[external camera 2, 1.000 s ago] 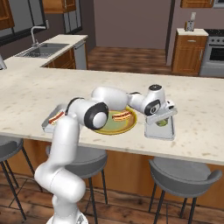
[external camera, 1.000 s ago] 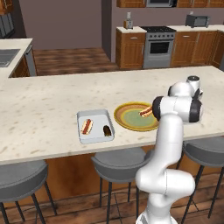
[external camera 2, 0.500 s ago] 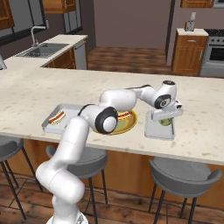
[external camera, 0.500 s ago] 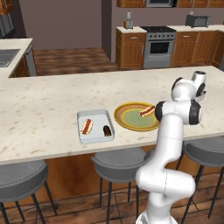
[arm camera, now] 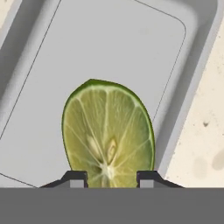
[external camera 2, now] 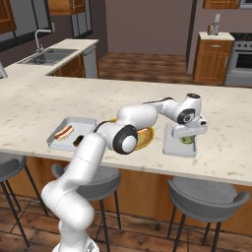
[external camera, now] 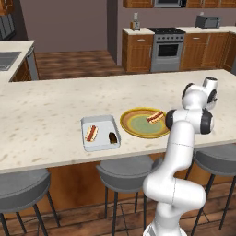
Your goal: Place one cooked food and one vegetable from the large plate to each tupperware container.
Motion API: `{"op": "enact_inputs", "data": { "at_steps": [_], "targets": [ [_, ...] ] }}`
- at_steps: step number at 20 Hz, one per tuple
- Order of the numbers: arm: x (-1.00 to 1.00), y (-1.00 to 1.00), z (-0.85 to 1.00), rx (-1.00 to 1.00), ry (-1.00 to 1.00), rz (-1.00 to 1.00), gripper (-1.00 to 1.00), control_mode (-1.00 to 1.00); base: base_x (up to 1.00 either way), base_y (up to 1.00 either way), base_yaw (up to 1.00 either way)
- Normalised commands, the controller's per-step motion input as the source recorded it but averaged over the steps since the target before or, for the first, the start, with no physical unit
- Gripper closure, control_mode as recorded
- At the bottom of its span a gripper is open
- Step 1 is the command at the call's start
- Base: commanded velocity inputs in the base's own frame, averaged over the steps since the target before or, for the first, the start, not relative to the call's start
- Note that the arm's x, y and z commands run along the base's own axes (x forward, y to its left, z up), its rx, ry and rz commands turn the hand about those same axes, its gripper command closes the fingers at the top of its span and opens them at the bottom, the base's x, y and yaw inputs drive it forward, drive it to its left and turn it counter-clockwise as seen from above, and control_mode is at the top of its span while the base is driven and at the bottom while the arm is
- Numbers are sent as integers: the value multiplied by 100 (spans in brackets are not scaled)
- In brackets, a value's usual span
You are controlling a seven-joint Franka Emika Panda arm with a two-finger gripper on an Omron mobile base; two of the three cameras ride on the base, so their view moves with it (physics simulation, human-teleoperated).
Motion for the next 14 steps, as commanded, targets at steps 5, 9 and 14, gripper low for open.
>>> {"op": "enact_inputs", "data": {
  "at_steps": [5,9,14],
  "targets": [
    [0,0,-39,0,0,0,100,-100,0,0,0],
    [0,0,0,0,0,0,-100,-100,0,0,0],
    [0,0,0,0,0,-1,-100,-100,0,0,0]
  ]
}}
